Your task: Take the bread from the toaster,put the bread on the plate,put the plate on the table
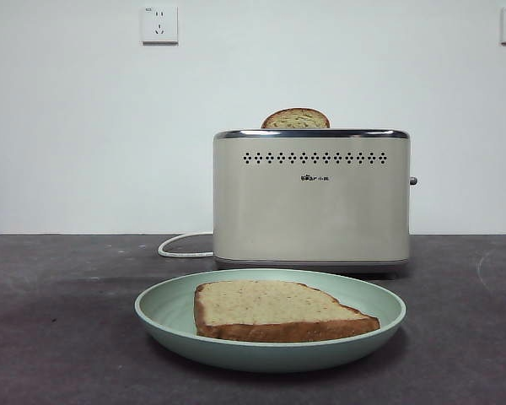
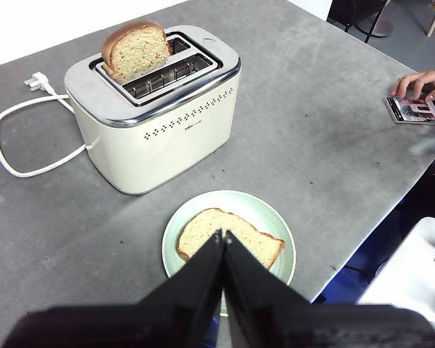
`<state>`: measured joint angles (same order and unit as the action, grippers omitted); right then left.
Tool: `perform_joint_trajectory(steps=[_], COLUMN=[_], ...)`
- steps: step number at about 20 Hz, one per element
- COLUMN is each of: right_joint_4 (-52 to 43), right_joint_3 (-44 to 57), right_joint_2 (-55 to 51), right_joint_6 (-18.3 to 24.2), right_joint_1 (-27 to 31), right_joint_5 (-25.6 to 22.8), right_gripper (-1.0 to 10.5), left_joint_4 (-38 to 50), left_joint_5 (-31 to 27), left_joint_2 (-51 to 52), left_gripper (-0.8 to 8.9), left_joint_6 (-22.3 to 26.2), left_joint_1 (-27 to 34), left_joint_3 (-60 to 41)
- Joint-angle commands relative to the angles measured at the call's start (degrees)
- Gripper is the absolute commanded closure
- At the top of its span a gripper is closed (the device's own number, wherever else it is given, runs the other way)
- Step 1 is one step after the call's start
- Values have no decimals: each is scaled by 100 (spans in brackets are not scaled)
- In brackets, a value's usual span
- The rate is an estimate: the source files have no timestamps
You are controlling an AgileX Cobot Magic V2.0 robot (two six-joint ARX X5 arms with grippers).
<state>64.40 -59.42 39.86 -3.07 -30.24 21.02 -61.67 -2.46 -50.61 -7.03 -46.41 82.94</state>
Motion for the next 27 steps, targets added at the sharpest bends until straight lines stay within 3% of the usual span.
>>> perform_joint_trajectory(steps=[1, 15, 19, 20, 23, 27], right_joint_4=[214, 511, 511, 511, 511, 511], right_joint_3=[11, 11, 11, 11, 11, 11], right_joint_2=[-103, -90, -90, -90, -90, -90], right_joint_6=[52, 42, 42, 39, 39, 39], right_joint_1=[-22, -20, -20, -20, -20, -20], right_joint_5=[9, -37, -37, -37, -37, -37], right_gripper=[959, 943, 942, 942, 943, 942], left_joint_4=[24, -188, -796, -920, -1021, -879], left_joint_5=[-20, -31, -31, -393, -1305, -1563], left_joint_2=[15, 13, 13, 13, 13, 13], left_gripper=[818, 818, 818, 817, 817, 817], left_joint_6=[68, 68, 94, 415, 472, 291], left_joint_1=[-15, -11, -11, -9, -9, -7], left_joint_3=[-15, -15, -15, -15, -15, -15])
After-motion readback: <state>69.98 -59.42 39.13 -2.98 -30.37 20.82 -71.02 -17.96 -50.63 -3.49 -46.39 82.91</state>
